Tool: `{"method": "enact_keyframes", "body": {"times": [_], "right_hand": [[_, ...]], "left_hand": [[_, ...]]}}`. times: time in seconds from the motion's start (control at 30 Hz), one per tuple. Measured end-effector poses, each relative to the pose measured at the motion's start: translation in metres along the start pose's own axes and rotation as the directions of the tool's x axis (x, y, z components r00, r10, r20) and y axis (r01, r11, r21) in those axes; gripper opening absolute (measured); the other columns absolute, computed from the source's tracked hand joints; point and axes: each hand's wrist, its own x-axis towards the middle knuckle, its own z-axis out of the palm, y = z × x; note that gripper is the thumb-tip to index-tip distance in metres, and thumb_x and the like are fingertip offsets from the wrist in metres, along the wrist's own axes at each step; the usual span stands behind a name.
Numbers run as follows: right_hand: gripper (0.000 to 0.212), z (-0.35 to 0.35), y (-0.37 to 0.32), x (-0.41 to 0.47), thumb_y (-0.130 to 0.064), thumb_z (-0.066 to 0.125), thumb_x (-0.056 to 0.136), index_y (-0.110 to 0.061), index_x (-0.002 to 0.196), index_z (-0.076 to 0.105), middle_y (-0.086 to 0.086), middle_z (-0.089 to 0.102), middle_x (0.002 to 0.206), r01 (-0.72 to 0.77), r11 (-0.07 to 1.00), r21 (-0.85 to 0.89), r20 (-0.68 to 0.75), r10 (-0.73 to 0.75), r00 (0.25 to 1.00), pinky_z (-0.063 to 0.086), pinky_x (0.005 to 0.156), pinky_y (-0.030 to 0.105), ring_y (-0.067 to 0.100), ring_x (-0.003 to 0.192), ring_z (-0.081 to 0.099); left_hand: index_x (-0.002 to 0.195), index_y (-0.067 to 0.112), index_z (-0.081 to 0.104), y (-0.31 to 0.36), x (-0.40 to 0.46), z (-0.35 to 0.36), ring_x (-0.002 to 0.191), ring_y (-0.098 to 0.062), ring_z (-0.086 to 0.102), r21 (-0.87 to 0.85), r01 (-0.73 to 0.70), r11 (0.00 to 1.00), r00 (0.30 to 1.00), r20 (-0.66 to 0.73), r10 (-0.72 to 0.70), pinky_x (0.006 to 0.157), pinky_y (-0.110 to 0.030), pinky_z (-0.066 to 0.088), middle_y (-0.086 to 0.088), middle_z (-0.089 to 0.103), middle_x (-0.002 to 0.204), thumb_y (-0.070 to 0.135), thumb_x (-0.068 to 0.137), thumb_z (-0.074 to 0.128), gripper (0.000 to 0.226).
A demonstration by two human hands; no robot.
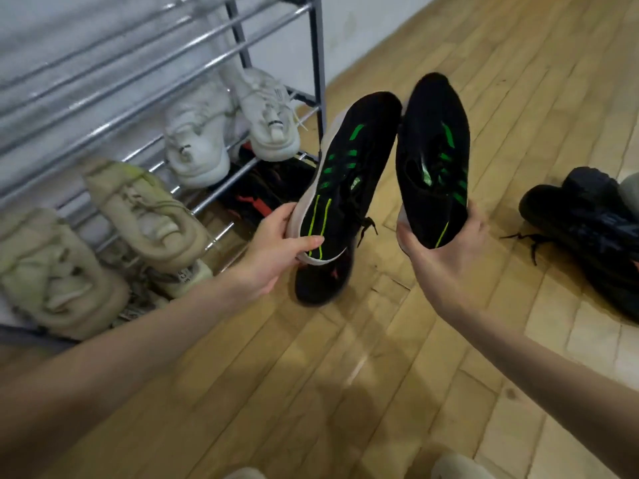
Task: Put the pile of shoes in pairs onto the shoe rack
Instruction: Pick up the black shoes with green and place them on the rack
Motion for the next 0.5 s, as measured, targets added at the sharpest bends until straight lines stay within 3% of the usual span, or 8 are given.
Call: {"method": "enact_keyframes", "body": {"times": [0.13,0.3,0.43,0.5], "right_hand": [[0.092,0.016,-0.049,0.009,-0.054,0.074,0.066,-0.016,0.140,0.035,-0.008,0.036,0.123,0.075,0.982,0.175,-0.044,-0.068,0.997,0.035,0.106,0.044,0.017,0.122,0.034],[0.092,0.014,-0.105,0.035,-0.057,0.072,0.065,-0.021,0.140,0.033,-0.005,0.038,0.125,0.162,0.957,0.240,0.152,-0.201,0.968,0.035,0.109,0.040,0.014,0.124,0.031],[0.085,0.016,-0.148,0.056,-0.055,0.069,0.058,-0.020,0.132,0.045,-0.002,0.045,0.117,0.151,0.961,0.232,0.334,-0.225,0.915,0.038,0.098,0.031,0.019,0.118,0.038],[0.082,0.022,-0.165,0.064,-0.054,0.071,0.055,-0.020,0.125,0.050,0.001,0.051,0.115,0.133,0.971,0.196,0.381,-0.201,0.903,0.039,0.095,0.032,0.022,0.116,0.043]], "left_hand": [[0.111,0.021,0.059,0.037,-0.023,-0.021,0.092,-0.016,0.068,-0.012,-0.162,0.987,0.982,-0.100,0.160,0.075,-0.031,0.057,0.003,0.072,0.096,-0.010,0.080,0.066,0.044],[0.110,0.013,0.062,0.086,-0.053,-0.040,0.091,-0.017,0.071,-0.054,-0.307,0.950,0.913,-0.300,0.277,0.069,-0.024,0.057,0.003,0.074,0.093,-0.011,0.080,0.064,0.039],[0.109,0.008,0.064,0.121,-0.063,-0.051,0.087,-0.020,0.072,-0.138,-0.294,0.946,0.892,-0.395,0.220,0.065,-0.027,0.059,-0.005,0.075,0.096,-0.008,0.083,0.062,0.031],[0.115,0.003,0.062,0.133,-0.061,-0.060,0.091,-0.023,0.072,-0.188,-0.254,0.949,0.889,-0.431,0.153,0.070,-0.034,0.061,-0.011,0.073,0.103,-0.005,0.084,0.062,0.032]]}}
